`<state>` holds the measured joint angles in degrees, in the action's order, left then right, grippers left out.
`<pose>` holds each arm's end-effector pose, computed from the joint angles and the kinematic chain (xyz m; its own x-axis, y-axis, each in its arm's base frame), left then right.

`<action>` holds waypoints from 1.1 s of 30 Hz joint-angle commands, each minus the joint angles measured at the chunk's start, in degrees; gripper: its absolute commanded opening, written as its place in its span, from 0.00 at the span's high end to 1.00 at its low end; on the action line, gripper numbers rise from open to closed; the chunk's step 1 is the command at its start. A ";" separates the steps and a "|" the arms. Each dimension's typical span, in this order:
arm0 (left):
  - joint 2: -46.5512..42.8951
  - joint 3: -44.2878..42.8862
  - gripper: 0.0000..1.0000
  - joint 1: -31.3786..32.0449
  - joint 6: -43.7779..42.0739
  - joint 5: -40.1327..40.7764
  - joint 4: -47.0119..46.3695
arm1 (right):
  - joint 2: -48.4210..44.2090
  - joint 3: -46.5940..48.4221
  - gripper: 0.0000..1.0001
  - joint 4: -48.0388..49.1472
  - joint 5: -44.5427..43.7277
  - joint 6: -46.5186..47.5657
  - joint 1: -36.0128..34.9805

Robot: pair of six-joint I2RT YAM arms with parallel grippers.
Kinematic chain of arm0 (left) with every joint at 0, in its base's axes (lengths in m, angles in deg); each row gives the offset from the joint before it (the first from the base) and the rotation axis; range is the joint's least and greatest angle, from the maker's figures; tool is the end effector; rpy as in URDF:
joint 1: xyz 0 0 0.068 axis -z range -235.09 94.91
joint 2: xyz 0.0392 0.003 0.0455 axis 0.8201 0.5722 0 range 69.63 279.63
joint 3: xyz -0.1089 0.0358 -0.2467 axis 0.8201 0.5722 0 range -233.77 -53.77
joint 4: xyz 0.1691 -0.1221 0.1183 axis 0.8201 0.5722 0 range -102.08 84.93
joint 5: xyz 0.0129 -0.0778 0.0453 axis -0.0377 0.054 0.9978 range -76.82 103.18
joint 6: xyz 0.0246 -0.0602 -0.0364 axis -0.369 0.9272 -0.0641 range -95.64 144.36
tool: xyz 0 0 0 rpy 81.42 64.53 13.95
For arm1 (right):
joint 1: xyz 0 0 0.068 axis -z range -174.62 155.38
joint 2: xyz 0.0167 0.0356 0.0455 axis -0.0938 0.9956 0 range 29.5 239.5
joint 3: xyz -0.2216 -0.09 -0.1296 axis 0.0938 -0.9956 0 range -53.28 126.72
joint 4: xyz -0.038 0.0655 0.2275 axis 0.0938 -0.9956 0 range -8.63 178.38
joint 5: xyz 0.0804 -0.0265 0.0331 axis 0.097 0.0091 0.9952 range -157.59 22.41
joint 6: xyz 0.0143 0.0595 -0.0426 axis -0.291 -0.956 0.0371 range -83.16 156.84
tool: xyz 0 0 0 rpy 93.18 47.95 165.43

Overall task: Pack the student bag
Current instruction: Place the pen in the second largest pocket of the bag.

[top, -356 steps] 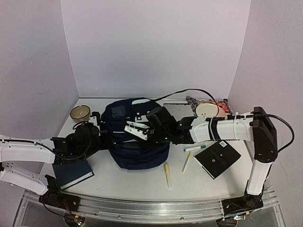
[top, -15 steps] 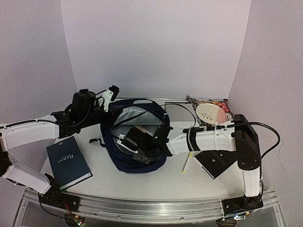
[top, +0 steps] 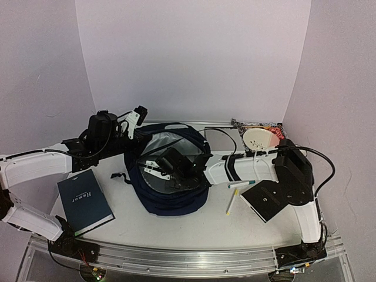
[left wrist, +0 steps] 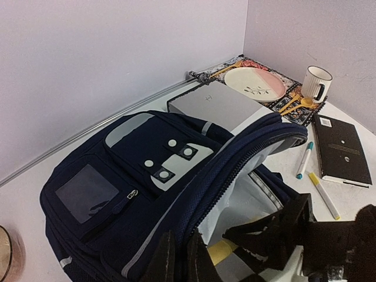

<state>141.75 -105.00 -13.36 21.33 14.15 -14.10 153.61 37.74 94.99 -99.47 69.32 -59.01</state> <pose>0.2223 -0.1970 0.2968 -0.2065 0.2550 -0.9446 0.6654 0.7445 0.0555 0.2460 0.4365 0.2040 0.1390 -0.7652 -0.6287 -0.5770 0.4534 -0.6794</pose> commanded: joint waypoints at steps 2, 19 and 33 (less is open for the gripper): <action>-3.25 -1.51 1.00 0.10 0.84 -0.55 -7.54 | 0.57 2.80 0.74 3.12 0.89 1.87 0.35; -2.69 -1.48 1.00 0.10 1.09 -0.30 -7.47 | -17.57 -11.94 0.32 2.41 3.96 -18.56 0.35; -3.03 -1.33 1.00 0.35 1.09 0.90 -7.49 | -31.28 -20.76 0.12 -18.09 2.19 -53.26 2.54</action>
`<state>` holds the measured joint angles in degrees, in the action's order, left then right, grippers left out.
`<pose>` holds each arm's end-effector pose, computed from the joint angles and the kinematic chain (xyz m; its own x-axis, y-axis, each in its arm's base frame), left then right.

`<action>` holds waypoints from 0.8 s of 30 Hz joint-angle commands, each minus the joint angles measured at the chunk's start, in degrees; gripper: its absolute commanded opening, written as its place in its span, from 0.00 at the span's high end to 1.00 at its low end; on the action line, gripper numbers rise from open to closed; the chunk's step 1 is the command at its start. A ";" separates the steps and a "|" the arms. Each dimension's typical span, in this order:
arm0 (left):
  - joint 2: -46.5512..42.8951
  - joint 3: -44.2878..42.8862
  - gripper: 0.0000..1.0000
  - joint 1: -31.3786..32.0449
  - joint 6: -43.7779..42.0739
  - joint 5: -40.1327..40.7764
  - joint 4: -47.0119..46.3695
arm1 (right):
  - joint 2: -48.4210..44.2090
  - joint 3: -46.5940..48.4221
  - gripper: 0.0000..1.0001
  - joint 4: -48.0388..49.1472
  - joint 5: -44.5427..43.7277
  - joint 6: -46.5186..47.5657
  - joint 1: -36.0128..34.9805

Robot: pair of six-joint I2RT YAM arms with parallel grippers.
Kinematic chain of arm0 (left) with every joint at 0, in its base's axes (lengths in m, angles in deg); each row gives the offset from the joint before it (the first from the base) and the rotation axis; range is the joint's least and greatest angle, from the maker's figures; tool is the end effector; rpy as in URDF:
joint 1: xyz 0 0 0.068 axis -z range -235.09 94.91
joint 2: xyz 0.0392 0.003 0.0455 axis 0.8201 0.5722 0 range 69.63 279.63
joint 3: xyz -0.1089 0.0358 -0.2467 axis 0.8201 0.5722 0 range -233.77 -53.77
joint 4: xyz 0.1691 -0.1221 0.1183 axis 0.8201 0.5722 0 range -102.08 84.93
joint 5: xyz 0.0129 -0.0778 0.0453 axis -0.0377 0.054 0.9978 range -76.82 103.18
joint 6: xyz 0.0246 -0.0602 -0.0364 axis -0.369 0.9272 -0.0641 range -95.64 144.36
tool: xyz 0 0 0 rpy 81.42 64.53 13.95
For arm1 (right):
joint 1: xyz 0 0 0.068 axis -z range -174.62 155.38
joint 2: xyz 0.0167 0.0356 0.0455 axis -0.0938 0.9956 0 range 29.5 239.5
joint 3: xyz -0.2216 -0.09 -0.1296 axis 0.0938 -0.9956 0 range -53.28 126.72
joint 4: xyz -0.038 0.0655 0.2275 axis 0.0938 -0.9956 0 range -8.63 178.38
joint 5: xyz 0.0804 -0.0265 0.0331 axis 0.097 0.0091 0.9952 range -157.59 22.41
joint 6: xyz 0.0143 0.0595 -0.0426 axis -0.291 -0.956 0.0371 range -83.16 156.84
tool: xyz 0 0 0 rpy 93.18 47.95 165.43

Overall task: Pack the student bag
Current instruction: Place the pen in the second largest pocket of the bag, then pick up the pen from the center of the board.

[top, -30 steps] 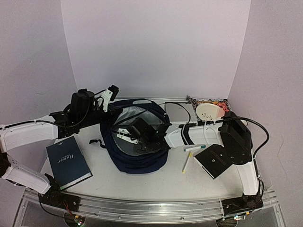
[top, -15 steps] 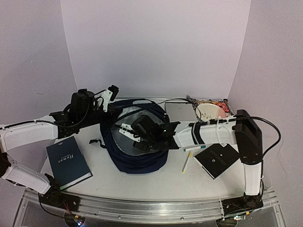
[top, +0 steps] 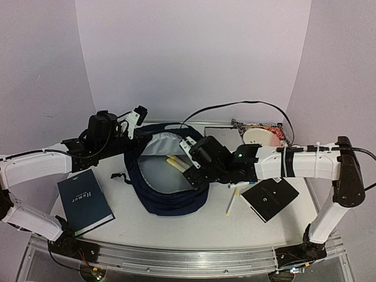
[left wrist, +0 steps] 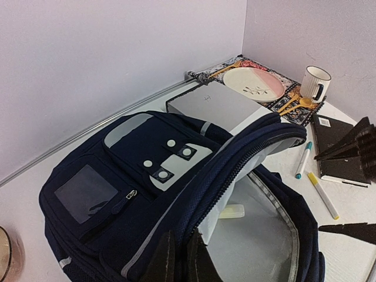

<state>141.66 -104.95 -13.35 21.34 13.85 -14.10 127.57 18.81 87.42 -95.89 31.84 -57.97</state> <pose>0.2218 -0.1970 0.2969 -0.2059 0.2543 -0.9449 0.6692 0.7412 0.0537 0.2050 0.3420 0.2725 -0.2544 -0.3360 -0.9069 -0.5774 0.8050 -0.1363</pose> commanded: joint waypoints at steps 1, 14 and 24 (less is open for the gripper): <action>-2.89 -1.35 1.00 0.35 1.08 1.32 -7.50 | -6.06 -2.23 0.11 -12.48 -0.68 -19.01 2.09; -3.48 -1.12 1.00 0.96 1.06 2.06 -7.49 | -7.29 -10.54 0.05 -22.77 10.98 -46.63 8.77; -3.55 -1.03 1.00 1.13 0.55 2.73 -7.52 | 1.64 -10.24 0.16 -22.77 15.83 -53.62 13.78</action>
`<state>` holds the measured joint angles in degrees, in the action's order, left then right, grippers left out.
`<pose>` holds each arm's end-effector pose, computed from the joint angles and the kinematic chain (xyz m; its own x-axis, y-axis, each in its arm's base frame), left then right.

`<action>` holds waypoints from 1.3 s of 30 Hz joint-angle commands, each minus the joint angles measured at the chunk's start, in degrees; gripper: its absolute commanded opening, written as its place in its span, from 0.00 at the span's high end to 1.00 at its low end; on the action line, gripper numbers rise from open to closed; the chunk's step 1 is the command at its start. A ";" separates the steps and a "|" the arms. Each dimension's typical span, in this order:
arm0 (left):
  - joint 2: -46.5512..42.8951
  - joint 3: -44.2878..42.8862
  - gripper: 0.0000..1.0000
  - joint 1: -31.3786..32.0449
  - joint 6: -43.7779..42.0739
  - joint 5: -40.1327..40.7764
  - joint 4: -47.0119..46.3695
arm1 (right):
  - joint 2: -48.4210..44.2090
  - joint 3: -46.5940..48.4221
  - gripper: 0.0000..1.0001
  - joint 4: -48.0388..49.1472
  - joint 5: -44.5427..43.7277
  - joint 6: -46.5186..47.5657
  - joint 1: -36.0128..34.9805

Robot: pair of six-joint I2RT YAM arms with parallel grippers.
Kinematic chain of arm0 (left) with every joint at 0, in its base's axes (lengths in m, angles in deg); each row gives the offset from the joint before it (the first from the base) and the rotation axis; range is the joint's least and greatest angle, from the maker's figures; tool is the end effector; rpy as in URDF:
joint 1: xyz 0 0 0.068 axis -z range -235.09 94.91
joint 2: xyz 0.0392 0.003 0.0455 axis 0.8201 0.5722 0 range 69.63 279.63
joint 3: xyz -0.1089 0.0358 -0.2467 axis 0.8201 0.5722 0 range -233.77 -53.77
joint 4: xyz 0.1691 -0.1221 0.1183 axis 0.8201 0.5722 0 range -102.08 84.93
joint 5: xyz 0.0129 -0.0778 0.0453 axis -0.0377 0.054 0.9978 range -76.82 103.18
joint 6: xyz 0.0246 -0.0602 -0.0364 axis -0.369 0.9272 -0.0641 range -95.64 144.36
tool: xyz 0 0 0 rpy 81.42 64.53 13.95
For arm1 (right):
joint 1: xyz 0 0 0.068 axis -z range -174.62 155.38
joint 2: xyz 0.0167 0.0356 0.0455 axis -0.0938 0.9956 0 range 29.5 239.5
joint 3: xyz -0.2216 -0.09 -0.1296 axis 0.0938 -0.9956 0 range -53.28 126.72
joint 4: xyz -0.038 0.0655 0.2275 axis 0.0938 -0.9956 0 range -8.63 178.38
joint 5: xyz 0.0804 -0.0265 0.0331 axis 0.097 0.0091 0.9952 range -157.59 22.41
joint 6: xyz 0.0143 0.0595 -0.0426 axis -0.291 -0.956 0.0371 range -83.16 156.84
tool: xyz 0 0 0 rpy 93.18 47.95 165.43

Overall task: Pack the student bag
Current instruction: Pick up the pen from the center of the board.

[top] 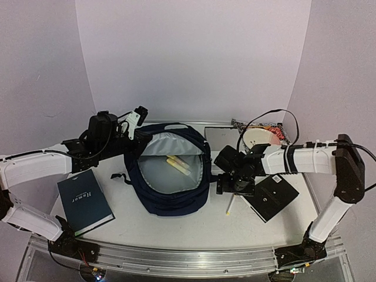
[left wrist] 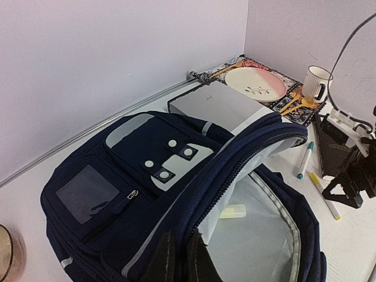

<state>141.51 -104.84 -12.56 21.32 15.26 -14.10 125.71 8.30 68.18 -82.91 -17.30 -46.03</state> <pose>0.2196 -0.1985 0.2970 -0.2026 0.2578 -0.9447 0.6618 0.7471 0.0619 0.2266 0.2573 0.1887 -0.8327 0.2096 -0.5125 0.0271 0.9399 0.3403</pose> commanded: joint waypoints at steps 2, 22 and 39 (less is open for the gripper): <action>-3.30 -1.13 1.00 0.36 0.49 1.41 -7.50 | 4.62 -0.06 0.18 -3.29 3.53 -5.24 2.61; -3.02 -1.14 1.00 0.44 0.19 1.29 -7.47 | 9.17 -4.58 0.67 2.61 8.21 -6.90 6.21; -3.28 -1.14 1.00 0.45 0.31 0.78 -7.48 | 2.53 -5.70 1.00 3.15 4.26 1.10 6.15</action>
<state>141.26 -104.62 -12.33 21.22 15.44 -14.12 132.25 3.74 74.90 -76.10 -20.41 -40.13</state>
